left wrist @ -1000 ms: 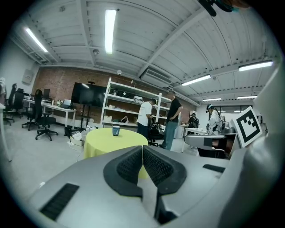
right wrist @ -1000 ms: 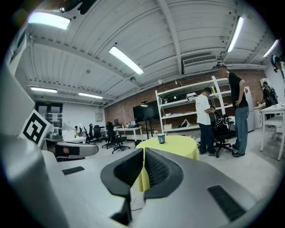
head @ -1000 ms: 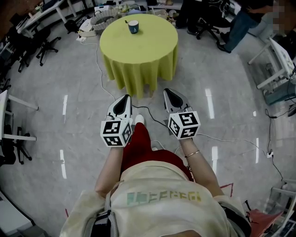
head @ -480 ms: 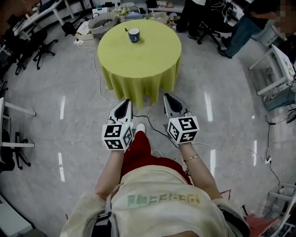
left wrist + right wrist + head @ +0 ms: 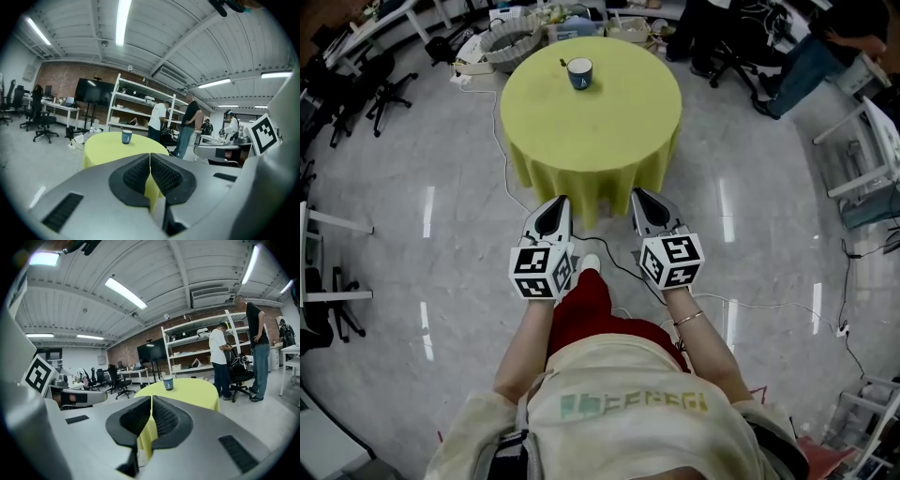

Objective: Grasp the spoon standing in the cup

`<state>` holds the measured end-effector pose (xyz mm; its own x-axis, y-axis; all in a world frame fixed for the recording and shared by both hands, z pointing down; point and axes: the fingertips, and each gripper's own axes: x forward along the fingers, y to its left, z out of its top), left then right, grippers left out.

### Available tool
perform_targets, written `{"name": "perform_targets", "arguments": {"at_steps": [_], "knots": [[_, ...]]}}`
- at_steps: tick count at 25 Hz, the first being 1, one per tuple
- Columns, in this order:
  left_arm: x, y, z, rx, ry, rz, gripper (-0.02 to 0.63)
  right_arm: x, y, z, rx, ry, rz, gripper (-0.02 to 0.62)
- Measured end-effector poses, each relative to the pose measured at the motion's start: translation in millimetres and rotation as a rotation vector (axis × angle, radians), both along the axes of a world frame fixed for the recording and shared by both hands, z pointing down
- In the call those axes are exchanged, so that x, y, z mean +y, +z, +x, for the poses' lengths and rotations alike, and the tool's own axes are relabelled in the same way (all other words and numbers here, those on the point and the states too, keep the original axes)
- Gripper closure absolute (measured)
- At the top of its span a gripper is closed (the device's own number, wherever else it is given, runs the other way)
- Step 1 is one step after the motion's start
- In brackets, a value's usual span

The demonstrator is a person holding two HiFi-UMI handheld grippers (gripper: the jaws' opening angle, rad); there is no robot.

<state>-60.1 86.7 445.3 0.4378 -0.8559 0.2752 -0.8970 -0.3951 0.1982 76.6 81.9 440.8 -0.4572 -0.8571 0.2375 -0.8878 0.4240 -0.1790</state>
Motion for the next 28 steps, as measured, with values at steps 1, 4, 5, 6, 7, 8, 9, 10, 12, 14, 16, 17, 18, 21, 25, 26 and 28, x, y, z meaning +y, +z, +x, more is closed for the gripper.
{"name": "perform_targets", "arguments": {"at_steps": [1,4,5,6,7,8,9,10,12,14,16,17,18,21,25,26,28], "knots": [[-8.1,0.5,-1.8,0.0,-0.001,-0.001,0.58,-7.8,0.1,-2.2,0.001,-0.001,0.0,0.557],[-32.1,1.5,-8.3,0.003,-0.002,-0.003,0.58,-31.0,1.1,-9.0,0.004,-0.002,-0.006,0.557],[-40.1,1.4,-10.5,0.004,-0.002,-0.004,0.58,-38.8,0.9,-11.2,0.004,-0.001,-0.008,0.557],[-48.1,1.2,-12.7,0.004,-0.001,-0.005,0.58,-46.9,0.6,-13.5,0.005,-0.001,-0.01,0.557],[-56.0,1.1,-15.1,0.003,-0.001,-0.006,0.58,-54.9,0.3,-16.0,0.006,-0.001,-0.012,0.557],[-63.6,1.3,-17.7,0.002,0.001,-0.007,0.579,-62.4,0.7,-19.0,0.008,0.0,-0.015,0.557],[-70.8,1.9,-20.5,0.002,0.003,-0.009,0.578,-69.3,1.6,-22.2,0.01,0.001,-0.018,0.557],[-77.8,2.3,-23.4,0.004,0.004,-0.01,0.58,-76.2,2.6,-25.5,0.011,0.002,-0.022,0.557],[-92.5,2.2,-28.9,0.007,0.007,-0.01,0.579,-90.5,3.6,-32.2,0.014,0.003,-0.026,0.557],[-107.0,1.7,-34.2,0.007,0.009,-0.01,0.578,-104.8,3.7,-38.0,0.016,0.002,-0.029,0.557],[-120.7,1.1,-38.3,0.005,0.01,-0.011,0.578,-117.7,3.6,-42.0,0.02,0.002,-0.031,0.557],[-127.5,0.7,-40.3,0.004,0.011,-0.011,0.579,-124.2,3.8,-43.7,0.022,0.002,-0.033,0.557],[-134.4,0.7,-42.3,0.004,0.012,-0.01,0.579,-130.8,4.3,-45.4,0.023,0.004,-0.034,0.557],[-152.2,3.6,-48.3,0.002,0.017,-0.014,0.58,-149.4,7.2,-51.3,0.022,0.008,-0.04,0.557],[-171.3,6.3,-53.4,-0.004,0.022,-0.024,0.579,-169.4,8.0,-57.9,0.024,0.011,-0.048,0.557],[-176.3,6.4,-54.2,-0.006,0.023,-0.026,0.579,-174.3,8.2,-59.2,0.025,0.011,-0.052,0.557],[-186.7,7.4,-56.4,-0.003,0.023,-0.028,0.578,-184.1,9.9,-61.9,0.028,0.011,-0.056,0.557]]}}
